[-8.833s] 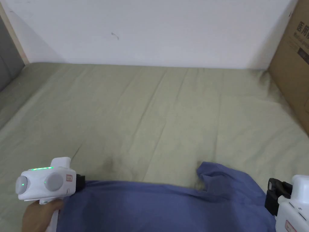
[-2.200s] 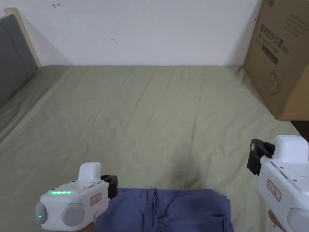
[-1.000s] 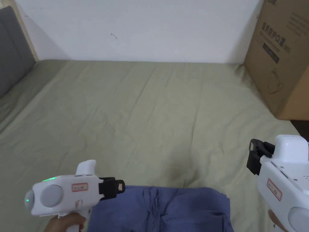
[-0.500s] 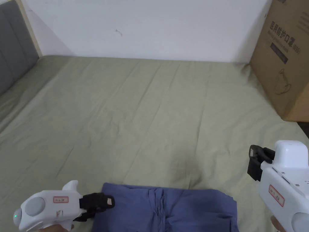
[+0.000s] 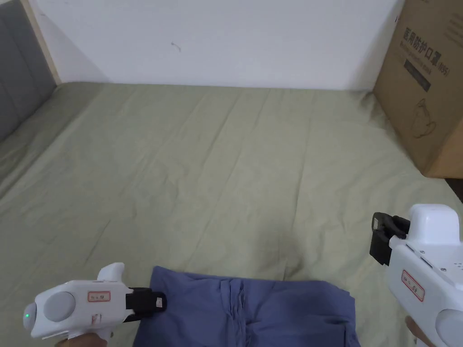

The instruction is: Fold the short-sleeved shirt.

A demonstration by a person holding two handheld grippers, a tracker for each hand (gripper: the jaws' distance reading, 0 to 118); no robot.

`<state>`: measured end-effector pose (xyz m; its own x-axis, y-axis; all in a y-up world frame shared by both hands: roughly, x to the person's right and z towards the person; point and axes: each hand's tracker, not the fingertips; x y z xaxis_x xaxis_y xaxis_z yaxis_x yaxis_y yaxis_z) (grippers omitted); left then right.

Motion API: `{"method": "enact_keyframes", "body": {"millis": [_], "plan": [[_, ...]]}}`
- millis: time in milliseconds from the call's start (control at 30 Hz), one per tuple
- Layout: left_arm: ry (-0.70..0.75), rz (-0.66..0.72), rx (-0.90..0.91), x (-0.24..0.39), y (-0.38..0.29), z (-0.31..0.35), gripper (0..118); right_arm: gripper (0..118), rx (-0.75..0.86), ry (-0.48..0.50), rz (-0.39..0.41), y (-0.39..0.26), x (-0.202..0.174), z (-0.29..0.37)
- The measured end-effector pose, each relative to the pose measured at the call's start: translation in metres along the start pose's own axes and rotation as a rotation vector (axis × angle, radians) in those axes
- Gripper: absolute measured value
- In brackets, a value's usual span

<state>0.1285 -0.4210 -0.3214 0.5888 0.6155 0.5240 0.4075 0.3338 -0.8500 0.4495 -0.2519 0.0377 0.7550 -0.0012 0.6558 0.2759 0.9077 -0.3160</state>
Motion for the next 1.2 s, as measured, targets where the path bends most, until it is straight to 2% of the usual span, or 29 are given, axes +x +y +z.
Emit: {"method": "enact_keyframes", "body": {"millis": [133,233,400,500,633,833,1033,1200], "plan": [[0.082,-0.078,0.034,0.000,0.012,0.032,8,0,0.011,0.006,0.011,0.003,-0.001,0.001],[0.218,-0.104,0.060,-0.009,0.018,0.065,8,0,0.018,0.017,0.016,0.004,-0.002,0.003],[0.382,-0.174,0.092,0.021,0.021,0.099,8,0,0.026,0.032,0.032,0.005,-0.005,0.006],[0.405,-0.228,0.088,0.064,0.020,0.096,8,0,0.029,0.043,0.024,0.005,-0.005,0.007],[0.403,-0.332,0.043,0.127,0.018,0.072,8,0,0.033,0.044,0.013,0.005,-0.001,0.009],[0.276,-0.434,-0.052,0.179,0.012,0.021,8,0,0.038,0.028,-0.003,0.002,0.010,0.015],[0.196,-0.414,-0.192,0.215,-0.002,-0.052,8,0,0.030,0.007,-0.020,-0.005,0.023,0.019],[0.250,-0.391,-0.274,0.227,-0.021,-0.118,8,0,0.022,-0.012,-0.027,-0.008,0.031,0.022]]}}
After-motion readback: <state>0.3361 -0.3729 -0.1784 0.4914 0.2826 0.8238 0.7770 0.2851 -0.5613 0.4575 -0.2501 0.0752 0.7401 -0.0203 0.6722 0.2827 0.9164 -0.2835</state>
